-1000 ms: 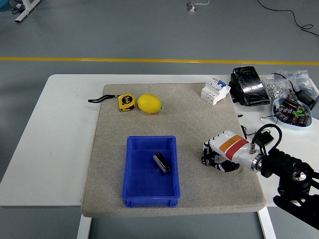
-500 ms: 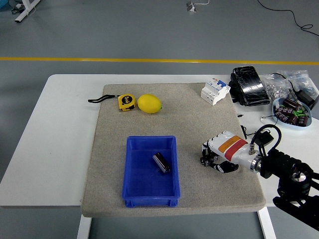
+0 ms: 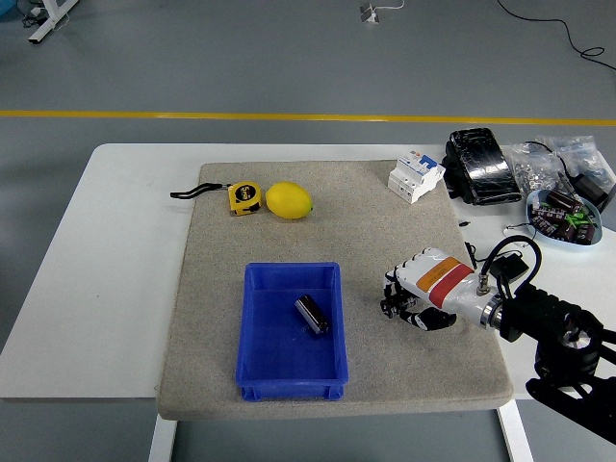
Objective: Pick up the battery,place it into the box
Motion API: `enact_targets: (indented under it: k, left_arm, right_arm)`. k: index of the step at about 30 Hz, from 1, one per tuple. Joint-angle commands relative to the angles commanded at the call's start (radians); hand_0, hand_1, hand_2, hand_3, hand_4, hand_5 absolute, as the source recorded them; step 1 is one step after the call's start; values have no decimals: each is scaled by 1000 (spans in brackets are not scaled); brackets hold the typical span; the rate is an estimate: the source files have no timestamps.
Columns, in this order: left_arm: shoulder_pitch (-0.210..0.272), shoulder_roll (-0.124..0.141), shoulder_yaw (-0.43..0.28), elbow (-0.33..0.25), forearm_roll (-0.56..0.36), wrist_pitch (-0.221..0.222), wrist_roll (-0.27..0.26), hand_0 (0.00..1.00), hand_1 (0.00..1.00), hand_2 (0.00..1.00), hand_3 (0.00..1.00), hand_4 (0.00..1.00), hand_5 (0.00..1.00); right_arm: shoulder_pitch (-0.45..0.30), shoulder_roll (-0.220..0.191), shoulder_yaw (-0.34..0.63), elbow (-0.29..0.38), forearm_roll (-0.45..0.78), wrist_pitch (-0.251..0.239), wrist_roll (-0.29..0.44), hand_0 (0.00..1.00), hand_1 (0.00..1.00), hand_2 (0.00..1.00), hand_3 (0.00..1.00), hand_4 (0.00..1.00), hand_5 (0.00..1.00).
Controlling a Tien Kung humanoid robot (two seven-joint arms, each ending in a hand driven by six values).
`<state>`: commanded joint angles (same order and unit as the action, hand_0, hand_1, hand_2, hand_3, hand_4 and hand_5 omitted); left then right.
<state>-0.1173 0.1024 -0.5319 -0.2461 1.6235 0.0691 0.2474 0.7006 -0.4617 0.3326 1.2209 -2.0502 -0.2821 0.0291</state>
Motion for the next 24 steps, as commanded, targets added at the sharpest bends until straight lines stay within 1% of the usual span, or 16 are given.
enact_targets:
  k: [8, 12, 15, 19, 24]
  left_arm:
    - [-4, 3, 8, 2, -11, 5, 2, 724, 638, 705, 679, 725, 672]
    - [-7, 5, 13, 3, -21, 10, 2, 724, 638, 705, 679, 725, 672]
    - [-8, 6, 18, 3, -27, 12, 3, 722, 634, 700, 680, 725, 670]
    - [-9, 7, 20, 4, -29, 15, 5, 722, 634, 700, 680, 725, 670]
    - [-9, 9, 17, 5, -28, 18, 6, 715, 622, 690, 676, 727, 672]
  right_arm:
    - [32, -8, 25, 68, -14, 9, -18, 464, 422, 467, 470, 756, 48]
    - [60, -12, 25, 126, -39, 7, -37, 464, 422, 467, 470, 756, 48]
    - [84, -12, 18, 182, -61, 12, -51, 472, 418, 467, 472, 755, 54]
    - [114, -12, 2, 272, -95, 22, -71, 472, 418, 467, 472, 755, 54]
    - [155, -7, -54, 384, -131, 42, -95, 472, 418, 467, 472, 751, 55]
